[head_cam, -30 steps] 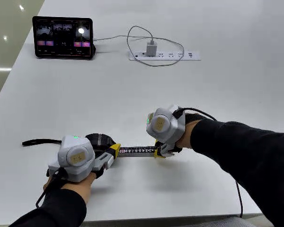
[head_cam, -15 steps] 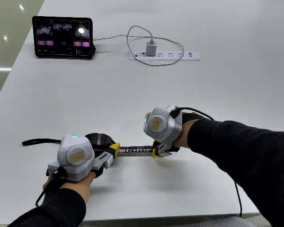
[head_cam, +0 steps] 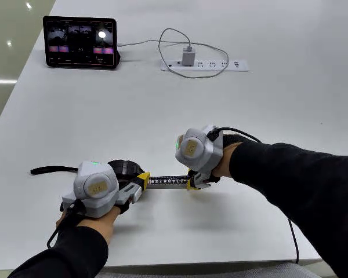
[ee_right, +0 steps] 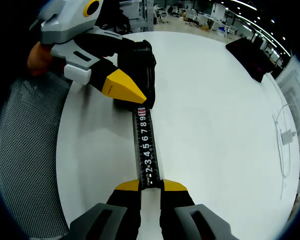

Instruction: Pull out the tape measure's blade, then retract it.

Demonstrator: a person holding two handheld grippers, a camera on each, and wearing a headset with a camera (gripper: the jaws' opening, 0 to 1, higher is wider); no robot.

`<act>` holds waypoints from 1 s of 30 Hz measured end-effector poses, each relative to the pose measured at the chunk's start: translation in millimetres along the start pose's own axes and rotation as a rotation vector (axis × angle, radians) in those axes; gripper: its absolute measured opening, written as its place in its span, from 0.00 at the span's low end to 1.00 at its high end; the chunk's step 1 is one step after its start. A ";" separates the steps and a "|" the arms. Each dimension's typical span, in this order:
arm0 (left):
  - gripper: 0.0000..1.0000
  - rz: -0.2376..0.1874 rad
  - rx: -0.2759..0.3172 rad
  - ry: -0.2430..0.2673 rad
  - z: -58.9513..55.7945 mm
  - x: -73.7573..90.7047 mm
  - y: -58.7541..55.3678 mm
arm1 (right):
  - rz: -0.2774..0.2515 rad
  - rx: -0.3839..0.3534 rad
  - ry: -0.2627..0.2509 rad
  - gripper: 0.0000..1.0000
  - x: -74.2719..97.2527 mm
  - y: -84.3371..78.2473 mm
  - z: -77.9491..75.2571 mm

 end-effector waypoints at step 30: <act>0.60 0.004 0.002 -0.004 -1.1 -0.9 -0.6 | -0.019 0.015 0.011 0.09 -4.6 11.8 1.7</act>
Point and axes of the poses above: the centre of the closed fingertips' face, and the gripper's own axes: x roughly backward along the fingers, z roughly to its left, y roughly out of its top, the point moved 2 cm from there along x, roughly backward along the fingers, and after that the axes turned 4 degrees about -y, right-handed, at the moved point
